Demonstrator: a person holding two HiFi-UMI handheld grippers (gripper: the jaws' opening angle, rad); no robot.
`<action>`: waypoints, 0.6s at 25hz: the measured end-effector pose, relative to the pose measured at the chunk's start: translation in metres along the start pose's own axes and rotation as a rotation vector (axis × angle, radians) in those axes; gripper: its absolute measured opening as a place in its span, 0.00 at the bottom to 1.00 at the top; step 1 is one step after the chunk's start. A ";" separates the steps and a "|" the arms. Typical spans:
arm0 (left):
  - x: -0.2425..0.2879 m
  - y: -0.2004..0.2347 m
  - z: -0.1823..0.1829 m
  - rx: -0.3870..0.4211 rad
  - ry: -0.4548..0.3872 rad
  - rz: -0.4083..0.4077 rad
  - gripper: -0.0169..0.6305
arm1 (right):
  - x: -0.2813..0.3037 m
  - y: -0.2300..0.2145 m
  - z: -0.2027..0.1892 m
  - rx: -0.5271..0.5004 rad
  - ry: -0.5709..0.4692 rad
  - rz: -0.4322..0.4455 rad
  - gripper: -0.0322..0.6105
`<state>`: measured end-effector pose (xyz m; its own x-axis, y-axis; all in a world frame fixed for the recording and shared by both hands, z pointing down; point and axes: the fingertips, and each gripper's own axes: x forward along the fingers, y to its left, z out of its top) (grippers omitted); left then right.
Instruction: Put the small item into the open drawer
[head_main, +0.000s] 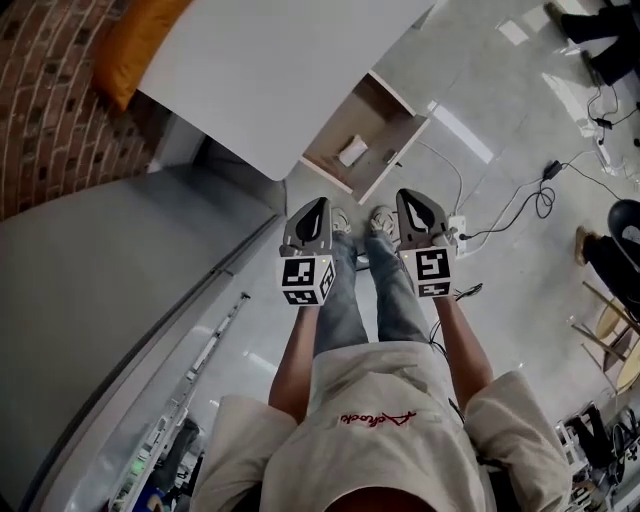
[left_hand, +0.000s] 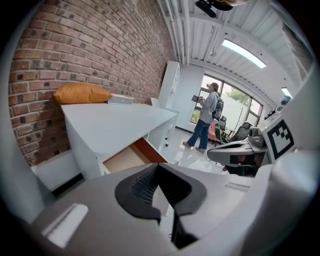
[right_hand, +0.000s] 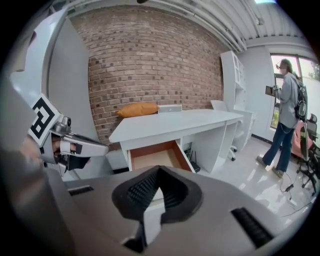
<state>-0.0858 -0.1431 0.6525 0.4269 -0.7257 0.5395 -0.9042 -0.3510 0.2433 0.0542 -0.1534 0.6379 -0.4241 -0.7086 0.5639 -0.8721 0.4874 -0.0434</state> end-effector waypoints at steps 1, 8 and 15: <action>-0.005 -0.003 0.008 0.006 -0.007 -0.001 0.04 | -0.007 -0.001 0.008 0.000 -0.007 -0.006 0.07; -0.021 -0.011 0.079 0.069 -0.112 0.009 0.04 | -0.033 -0.026 0.072 -0.004 -0.107 -0.068 0.07; -0.051 -0.022 0.150 0.122 -0.209 0.035 0.04 | -0.072 -0.039 0.130 0.018 -0.222 -0.100 0.07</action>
<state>-0.0861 -0.1876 0.4986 0.3998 -0.8412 0.3641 -0.9158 -0.3829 0.1210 0.0868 -0.1876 0.4913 -0.3770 -0.8485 0.3715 -0.9158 0.4015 -0.0122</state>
